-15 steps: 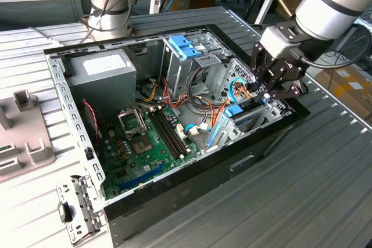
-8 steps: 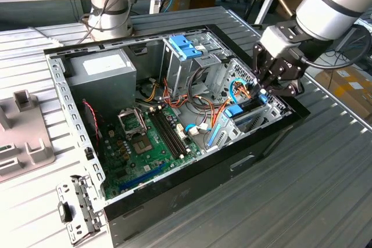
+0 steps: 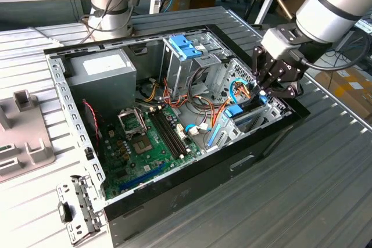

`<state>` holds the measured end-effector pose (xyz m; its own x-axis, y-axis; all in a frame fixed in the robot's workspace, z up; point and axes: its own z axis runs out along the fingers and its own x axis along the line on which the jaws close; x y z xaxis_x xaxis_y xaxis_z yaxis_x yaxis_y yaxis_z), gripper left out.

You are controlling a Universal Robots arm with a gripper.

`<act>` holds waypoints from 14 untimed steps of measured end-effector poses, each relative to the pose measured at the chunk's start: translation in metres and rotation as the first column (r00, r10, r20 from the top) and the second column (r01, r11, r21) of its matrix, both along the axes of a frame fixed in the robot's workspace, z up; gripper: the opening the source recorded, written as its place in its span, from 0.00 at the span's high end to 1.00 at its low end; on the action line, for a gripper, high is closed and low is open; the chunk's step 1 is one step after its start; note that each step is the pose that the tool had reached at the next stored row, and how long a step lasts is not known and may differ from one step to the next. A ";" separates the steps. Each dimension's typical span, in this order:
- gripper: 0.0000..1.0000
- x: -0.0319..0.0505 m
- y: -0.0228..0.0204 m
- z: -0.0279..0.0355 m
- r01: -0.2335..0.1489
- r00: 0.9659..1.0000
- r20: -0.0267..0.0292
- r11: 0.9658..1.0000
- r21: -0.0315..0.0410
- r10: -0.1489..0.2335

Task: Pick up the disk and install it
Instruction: 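Insert the first disk wire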

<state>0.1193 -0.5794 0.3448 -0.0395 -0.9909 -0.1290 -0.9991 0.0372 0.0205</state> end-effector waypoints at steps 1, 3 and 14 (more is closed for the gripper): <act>0.89 0.0000 0.0000 0.0032 0.000 1.000 0.000 1.000 -0.001 0.000; 0.89 0.0000 0.0000 0.0124 0.000 1.000 0.000 1.000 -0.001 0.000; 0.89 0.0096 -0.0003 0.0216 0.000 1.000 -0.003 1.000 0.015 0.000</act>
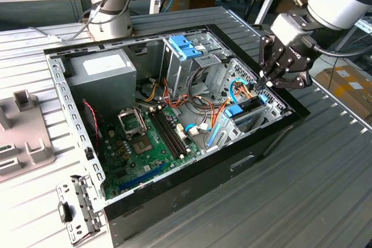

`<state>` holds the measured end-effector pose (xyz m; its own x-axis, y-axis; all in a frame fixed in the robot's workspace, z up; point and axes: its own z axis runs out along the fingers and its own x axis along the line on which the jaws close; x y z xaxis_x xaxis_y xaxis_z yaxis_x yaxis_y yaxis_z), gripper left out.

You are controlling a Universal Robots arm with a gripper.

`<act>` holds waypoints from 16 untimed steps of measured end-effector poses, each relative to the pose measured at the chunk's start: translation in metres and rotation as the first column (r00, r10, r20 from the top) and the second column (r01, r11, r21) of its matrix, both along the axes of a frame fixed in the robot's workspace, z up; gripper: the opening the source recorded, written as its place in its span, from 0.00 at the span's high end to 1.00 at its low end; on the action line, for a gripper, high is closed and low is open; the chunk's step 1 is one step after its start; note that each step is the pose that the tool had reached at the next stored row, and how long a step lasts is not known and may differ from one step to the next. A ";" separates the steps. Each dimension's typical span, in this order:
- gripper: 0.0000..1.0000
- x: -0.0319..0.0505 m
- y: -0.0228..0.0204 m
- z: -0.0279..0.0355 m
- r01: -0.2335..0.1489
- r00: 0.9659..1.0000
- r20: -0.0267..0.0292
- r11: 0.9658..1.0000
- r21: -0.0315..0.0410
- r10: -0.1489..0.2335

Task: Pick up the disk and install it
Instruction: 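Insert the first disk wire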

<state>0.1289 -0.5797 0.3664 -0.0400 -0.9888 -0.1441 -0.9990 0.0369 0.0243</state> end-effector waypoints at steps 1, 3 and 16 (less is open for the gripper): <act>0.89 0.0022 0.0000 0.0008 0.000 1.000 0.000 1.000 0.003 0.000; 0.89 0.0037 0.0000 0.0022 0.000 1.000 -0.001 1.000 0.005 0.000; 0.89 0.0049 0.0000 0.0061 0.000 1.000 -0.001 1.000 0.009 0.000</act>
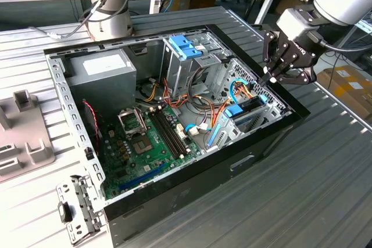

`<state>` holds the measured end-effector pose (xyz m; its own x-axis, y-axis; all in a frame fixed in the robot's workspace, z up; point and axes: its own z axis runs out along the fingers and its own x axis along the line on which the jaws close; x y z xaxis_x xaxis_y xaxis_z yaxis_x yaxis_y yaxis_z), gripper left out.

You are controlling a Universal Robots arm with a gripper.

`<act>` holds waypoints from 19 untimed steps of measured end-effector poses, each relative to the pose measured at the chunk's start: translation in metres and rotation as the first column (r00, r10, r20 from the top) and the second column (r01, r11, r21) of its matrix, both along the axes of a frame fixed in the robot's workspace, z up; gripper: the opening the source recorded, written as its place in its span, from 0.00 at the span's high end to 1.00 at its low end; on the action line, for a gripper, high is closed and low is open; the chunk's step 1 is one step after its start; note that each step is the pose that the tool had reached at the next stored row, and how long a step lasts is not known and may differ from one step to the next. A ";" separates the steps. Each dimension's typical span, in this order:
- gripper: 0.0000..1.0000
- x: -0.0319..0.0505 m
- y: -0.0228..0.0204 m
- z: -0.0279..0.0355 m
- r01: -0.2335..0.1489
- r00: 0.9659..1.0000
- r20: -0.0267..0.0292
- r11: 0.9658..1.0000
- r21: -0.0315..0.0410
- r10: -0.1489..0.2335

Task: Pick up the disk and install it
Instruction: 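Insert the first disk wire, then insert the second disk wire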

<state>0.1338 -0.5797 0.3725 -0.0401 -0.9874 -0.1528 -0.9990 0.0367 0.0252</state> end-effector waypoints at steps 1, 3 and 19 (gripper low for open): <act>0.89 0.0000 0.0000 0.0000 0.000 1.000 0.000 1.000 0.000 0.000; 0.89 0.0000 0.0000 0.0000 0.000 1.000 0.000 1.000 0.000 0.000; 0.64 -0.0232 0.0039 -0.0012 0.000 1.000 0.000 1.000 0.000 0.000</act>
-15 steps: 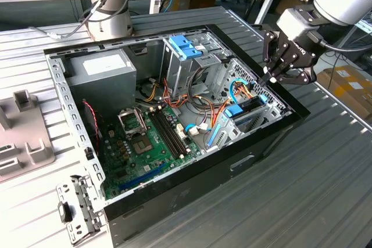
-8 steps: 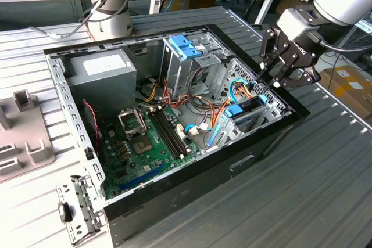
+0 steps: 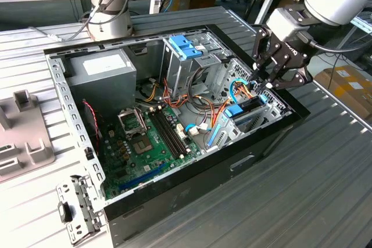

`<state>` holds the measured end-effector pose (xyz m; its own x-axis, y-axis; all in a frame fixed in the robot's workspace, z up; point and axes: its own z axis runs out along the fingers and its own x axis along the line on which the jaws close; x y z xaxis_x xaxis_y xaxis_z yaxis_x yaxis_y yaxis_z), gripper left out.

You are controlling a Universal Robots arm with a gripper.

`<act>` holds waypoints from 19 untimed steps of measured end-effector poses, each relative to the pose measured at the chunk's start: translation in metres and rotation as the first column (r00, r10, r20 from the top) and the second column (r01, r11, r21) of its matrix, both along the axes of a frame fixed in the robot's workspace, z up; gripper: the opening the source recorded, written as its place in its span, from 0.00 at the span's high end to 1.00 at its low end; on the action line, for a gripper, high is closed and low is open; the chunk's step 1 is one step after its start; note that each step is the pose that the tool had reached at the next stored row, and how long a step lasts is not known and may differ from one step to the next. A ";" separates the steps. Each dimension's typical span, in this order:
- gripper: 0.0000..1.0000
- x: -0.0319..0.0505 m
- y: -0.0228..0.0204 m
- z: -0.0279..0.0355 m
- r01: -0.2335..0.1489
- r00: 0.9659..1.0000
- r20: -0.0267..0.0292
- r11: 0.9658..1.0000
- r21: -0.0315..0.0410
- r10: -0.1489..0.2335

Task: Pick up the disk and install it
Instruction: 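Insert the second disk wire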

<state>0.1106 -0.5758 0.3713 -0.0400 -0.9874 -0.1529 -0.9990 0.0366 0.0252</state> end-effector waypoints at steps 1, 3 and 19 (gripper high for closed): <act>0.64 -0.0007 0.0000 -0.0013 0.000 1.000 0.000 1.000 0.000 0.000; 0.64 -0.0011 0.0000 -0.0030 0.000 1.000 0.000 1.000 0.000 0.000; 0.84 -0.0026 0.0000 -0.0045 0.000 1.000 0.000 1.000 0.000 0.000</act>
<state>0.1080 -0.5758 0.3669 -0.0400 -0.9875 -0.1528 -0.9990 0.0366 0.0252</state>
